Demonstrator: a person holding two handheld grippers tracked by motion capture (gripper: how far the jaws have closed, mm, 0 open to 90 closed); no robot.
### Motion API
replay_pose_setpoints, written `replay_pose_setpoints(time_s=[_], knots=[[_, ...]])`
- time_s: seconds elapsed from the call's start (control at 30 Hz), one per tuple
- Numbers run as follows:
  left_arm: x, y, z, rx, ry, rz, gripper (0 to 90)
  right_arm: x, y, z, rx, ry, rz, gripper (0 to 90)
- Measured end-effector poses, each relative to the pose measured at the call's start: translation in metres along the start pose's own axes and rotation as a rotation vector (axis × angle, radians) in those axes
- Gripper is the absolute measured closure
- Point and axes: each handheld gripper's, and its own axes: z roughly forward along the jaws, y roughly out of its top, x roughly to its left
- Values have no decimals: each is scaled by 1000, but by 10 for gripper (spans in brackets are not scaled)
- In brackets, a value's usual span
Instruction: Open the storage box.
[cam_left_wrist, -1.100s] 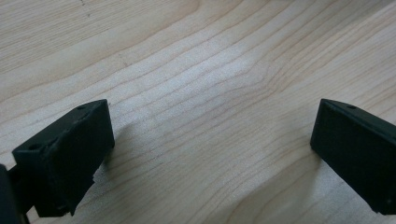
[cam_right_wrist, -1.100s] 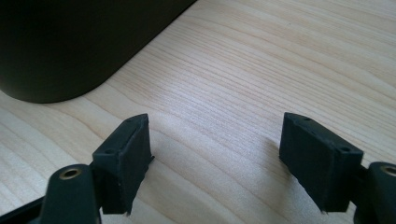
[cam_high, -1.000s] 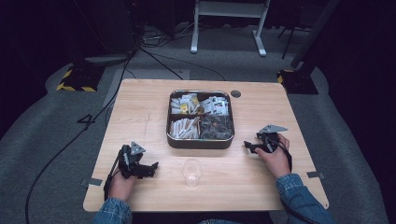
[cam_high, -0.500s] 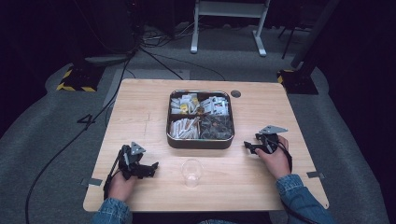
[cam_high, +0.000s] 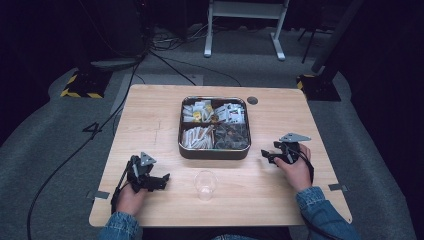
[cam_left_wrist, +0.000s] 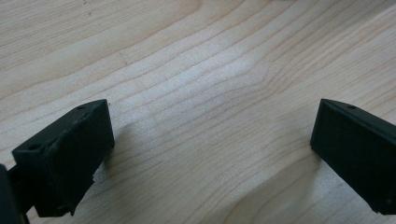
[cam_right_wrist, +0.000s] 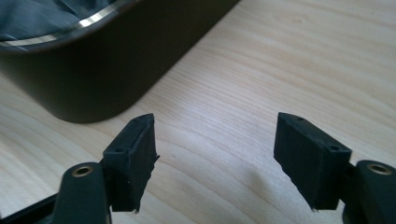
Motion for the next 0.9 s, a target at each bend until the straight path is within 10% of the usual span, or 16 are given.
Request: replay_pose_setpoints(time_s=[0.6, 0.9], knots=[[-1, 1, 0, 2, 4, 1, 0, 32, 36, -33, -60, 72, 55, 366], [-1, 1, 0, 2, 7, 0, 0, 48, 61, -25, -55, 72, 6, 327]])
